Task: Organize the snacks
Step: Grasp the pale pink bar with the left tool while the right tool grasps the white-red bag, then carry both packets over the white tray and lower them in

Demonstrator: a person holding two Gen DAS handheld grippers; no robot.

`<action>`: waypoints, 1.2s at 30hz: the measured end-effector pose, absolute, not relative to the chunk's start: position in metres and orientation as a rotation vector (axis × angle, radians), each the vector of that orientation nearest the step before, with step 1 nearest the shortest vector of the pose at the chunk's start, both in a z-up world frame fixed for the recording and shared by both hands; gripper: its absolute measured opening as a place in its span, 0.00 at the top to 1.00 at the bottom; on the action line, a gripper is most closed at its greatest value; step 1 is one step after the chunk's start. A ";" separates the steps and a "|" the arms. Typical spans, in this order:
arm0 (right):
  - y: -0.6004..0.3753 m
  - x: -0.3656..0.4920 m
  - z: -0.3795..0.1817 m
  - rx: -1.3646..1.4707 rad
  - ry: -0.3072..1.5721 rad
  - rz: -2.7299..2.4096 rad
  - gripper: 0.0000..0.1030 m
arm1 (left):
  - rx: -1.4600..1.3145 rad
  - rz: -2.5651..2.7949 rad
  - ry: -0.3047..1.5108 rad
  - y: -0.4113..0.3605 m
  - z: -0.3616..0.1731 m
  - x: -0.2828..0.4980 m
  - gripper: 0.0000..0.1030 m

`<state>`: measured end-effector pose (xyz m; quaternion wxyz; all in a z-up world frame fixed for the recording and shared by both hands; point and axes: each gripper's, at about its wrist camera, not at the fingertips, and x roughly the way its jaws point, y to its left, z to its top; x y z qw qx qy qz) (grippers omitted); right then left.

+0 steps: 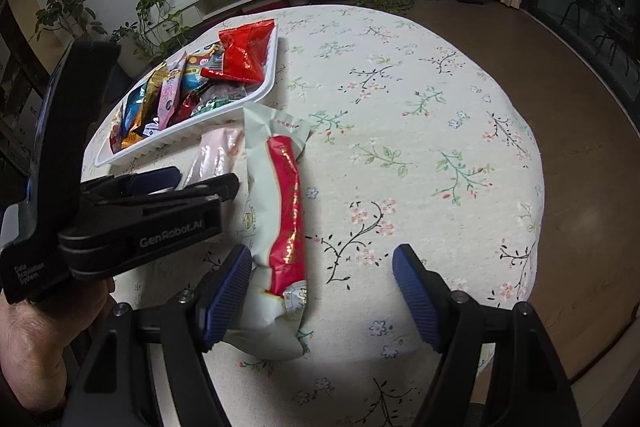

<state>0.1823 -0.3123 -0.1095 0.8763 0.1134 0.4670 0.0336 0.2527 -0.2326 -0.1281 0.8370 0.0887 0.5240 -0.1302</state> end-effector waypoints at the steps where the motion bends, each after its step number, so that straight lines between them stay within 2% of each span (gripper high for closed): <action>1: -0.312 0.182 -0.110 0.236 0.976 0.072 0.26 | 0.191 -0.280 1.109 -0.233 -0.128 0.253 0.39; 4: -0.309 0.181 -0.110 0.235 0.976 0.075 0.26 | 0.213 -0.302 1.104 -0.236 -0.125 0.252 0.57; 5: -0.308 0.181 -0.111 0.234 0.977 0.077 0.26 | 0.224 -0.309 1.102 -0.237 -0.124 0.252 0.68; 9: -0.304 0.180 -0.111 0.229 0.980 0.081 0.26 | 0.219 -0.332 1.102 -0.235 -0.124 0.250 0.75; 19: -0.296 0.189 -0.111 0.205 0.974 0.100 0.28 | 0.140 -0.363 1.086 -0.180 -0.121 0.212 0.78; 25: -0.283 0.201 -0.118 0.152 1.004 0.095 0.36 | 0.075 -0.351 1.070 -0.135 -0.119 0.175 0.78; 31: -0.263 0.210 -0.124 0.026 1.011 0.059 0.37 | 0.020 -0.337 1.056 -0.104 -0.119 0.149 0.78; 36: -0.255 0.215 -0.122 -0.015 1.021 0.055 0.47 | -0.005 -0.332 1.048 -0.090 -0.116 0.141 0.78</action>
